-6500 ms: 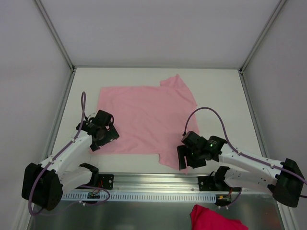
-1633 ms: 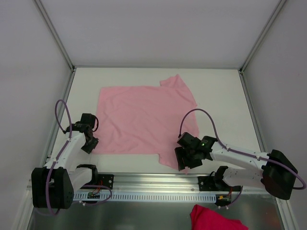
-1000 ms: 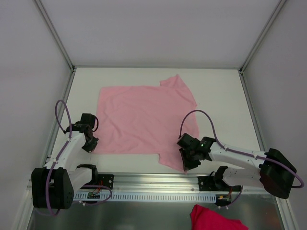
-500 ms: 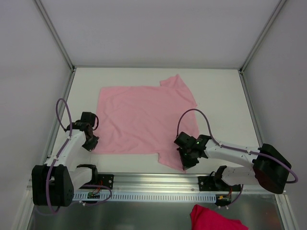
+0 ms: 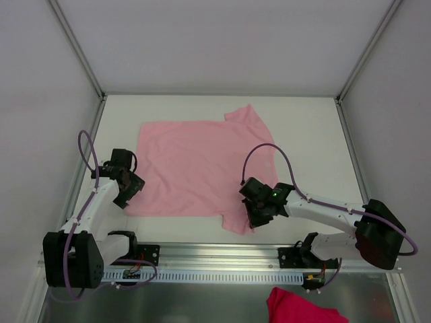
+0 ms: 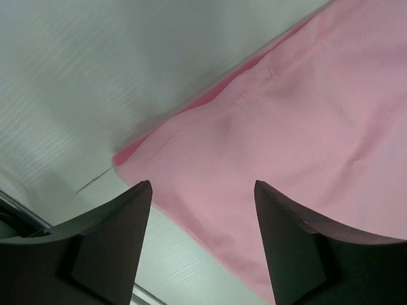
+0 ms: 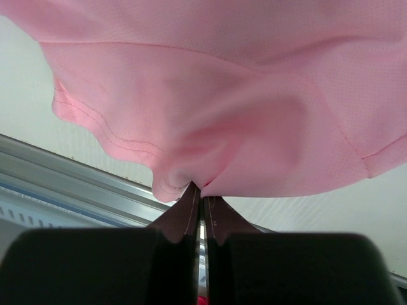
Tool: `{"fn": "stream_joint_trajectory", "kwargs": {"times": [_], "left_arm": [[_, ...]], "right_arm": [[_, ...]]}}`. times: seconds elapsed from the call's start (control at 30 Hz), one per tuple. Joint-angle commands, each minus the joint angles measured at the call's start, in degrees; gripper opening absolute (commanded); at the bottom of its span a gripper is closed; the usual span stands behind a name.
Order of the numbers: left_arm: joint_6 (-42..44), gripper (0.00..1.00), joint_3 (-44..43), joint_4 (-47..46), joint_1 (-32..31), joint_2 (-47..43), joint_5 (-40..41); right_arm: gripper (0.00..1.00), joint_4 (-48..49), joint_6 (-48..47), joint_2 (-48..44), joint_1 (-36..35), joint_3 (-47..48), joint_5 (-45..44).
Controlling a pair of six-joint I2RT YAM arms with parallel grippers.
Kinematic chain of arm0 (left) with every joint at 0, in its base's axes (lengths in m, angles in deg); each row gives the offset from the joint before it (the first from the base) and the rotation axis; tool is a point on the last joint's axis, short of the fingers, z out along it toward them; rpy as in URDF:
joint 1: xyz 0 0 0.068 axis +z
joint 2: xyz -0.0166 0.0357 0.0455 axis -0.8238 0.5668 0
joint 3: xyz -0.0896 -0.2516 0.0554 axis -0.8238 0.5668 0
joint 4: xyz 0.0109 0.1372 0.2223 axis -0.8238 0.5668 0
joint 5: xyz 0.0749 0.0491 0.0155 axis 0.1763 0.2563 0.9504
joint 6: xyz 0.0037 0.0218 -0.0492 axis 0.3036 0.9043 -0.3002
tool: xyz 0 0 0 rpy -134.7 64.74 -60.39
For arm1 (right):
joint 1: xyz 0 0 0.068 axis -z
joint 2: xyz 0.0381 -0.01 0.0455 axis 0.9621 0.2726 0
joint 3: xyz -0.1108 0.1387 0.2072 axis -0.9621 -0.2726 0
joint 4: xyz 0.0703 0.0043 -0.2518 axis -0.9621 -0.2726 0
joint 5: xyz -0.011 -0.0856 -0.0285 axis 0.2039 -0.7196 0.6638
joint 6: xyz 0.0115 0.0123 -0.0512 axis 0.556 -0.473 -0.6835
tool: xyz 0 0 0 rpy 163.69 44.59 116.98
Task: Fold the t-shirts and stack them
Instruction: Grap the side of the flattened tshirt closest away from the robot with both arms
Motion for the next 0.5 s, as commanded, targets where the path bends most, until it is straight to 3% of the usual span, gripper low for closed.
{"fn": "stream_joint_trajectory", "kwargs": {"times": [0.0, 0.2, 0.37, 0.47], "left_arm": [[-0.5, 0.68, -2.2, 5.3, 0.4, -0.5, 1.4], [-1.7, 0.67, -0.2, 6.8, 0.4, 1.1, 2.4], [-2.7, 0.54, 2.3, 6.2, 0.4, 2.8, 1.7], [-3.2, 0.54, 4.3, 5.4, 0.4, 3.0, 1.0]], "right_arm": [[0.01, 1.0, 0.4, 0.6, -0.3, -0.1, -1.5], [0.01, 1.6, 0.2, 0.7, -0.3, -0.3, -1.2], [0.01, 1.6, -0.2, 0.8, -0.3, -0.3, -1.3], [0.01, 1.5, -0.3, 0.6, -0.3, -0.6, -1.4]]}}
